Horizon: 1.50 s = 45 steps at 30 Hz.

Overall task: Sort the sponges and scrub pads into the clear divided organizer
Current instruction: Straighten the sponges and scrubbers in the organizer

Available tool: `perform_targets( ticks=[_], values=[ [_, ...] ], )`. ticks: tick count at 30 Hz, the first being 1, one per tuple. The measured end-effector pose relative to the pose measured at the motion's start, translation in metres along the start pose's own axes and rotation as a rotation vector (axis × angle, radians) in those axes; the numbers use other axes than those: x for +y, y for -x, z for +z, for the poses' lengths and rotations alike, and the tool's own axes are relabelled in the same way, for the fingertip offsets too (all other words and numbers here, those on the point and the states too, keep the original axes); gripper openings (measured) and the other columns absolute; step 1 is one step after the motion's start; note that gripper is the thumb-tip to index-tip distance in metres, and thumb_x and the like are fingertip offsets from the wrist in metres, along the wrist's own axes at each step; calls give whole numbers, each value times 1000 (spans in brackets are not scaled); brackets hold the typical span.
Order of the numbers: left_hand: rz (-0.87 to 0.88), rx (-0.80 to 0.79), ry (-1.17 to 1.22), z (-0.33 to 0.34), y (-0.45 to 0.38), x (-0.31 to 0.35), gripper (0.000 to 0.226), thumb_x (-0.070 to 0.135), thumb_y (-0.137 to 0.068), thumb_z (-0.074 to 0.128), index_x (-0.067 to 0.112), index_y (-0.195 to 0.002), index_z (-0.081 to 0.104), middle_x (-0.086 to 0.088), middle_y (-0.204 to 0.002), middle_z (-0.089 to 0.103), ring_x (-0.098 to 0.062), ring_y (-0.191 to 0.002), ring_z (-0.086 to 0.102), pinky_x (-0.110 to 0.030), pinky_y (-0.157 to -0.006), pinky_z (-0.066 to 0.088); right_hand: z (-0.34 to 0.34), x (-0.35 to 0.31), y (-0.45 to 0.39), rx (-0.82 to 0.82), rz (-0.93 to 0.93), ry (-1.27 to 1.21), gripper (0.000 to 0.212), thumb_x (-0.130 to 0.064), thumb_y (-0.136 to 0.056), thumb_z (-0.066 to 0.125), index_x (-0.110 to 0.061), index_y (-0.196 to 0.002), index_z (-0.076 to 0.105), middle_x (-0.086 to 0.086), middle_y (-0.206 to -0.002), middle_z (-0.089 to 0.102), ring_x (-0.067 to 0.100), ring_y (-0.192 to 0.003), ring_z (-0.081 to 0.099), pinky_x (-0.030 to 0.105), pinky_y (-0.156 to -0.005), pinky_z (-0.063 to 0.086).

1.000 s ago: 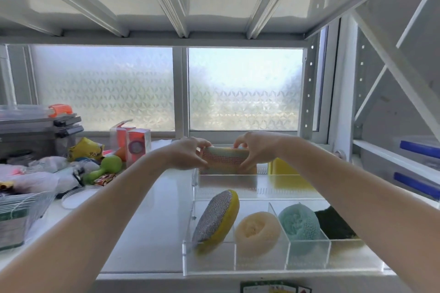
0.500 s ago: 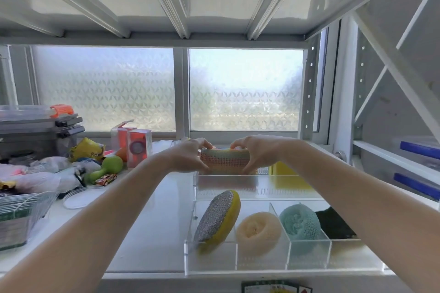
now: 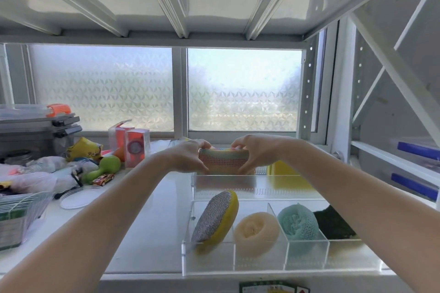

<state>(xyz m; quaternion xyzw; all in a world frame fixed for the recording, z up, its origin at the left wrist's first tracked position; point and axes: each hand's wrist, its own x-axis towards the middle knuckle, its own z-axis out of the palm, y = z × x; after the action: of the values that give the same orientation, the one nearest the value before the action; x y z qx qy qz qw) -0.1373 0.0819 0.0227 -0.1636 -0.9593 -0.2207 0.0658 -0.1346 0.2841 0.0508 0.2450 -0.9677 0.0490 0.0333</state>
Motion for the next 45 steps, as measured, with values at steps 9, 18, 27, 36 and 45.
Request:
perform_targets(
  ticks=[9, 18, 27, 36, 45],
  values=[
    [48, 16, -22, 3, 1, 6, 76, 22, -75, 73, 16, -141, 37, -4, -139, 45, -17, -119, 47, -23, -101, 39, 2, 0, 1, 20, -6, 37, 63, -29, -75, 76, -15, -132, 52, 3, -120, 62, 19, -104, 58, 35, -97, 48],
    [36, 4, -6, 2, 0, 4, 76, 25, -71, 77, 15, -138, 42, -5, -130, 50, -19, -114, 52, -31, -102, 45, 2, 7, 4, 51, 27, 12, 83, -37, -72, 79, -16, -142, 40, 2, -136, 54, 20, -119, 52, 32, -102, 41],
    [56, 63, -9, 5, 1, 5, 75, 25, -71, 78, 11, -137, 44, -5, -129, 50, -17, -110, 53, -22, -93, 46, 5, 7, 4, 48, 24, 15, 74, -28, -73, 78, -18, -138, 44, 1, -121, 60, 15, -98, 53, 29, -89, 46],
    [51, 55, -5, 5, 3, 8, 76, 27, -72, 77, 13, -138, 42, -5, -131, 50, -14, -107, 53, -19, -88, 44, 7, 9, 4, 44, 30, -10, 77, -31, -72, 78, -19, -140, 42, 1, -125, 60, 18, -108, 56, 36, -98, 47],
    [102, 136, -35, 0, 13, 20, 84, 38, -70, 78, 17, -141, 38, -5, -145, 43, -19, -127, 45, -28, -105, 36, -5, 9, 17, 70, 29, -34, 96, -38, -71, 80, -18, -148, 27, 2, -152, 37, 22, -138, 36, 35, -114, 30]
  ],
)
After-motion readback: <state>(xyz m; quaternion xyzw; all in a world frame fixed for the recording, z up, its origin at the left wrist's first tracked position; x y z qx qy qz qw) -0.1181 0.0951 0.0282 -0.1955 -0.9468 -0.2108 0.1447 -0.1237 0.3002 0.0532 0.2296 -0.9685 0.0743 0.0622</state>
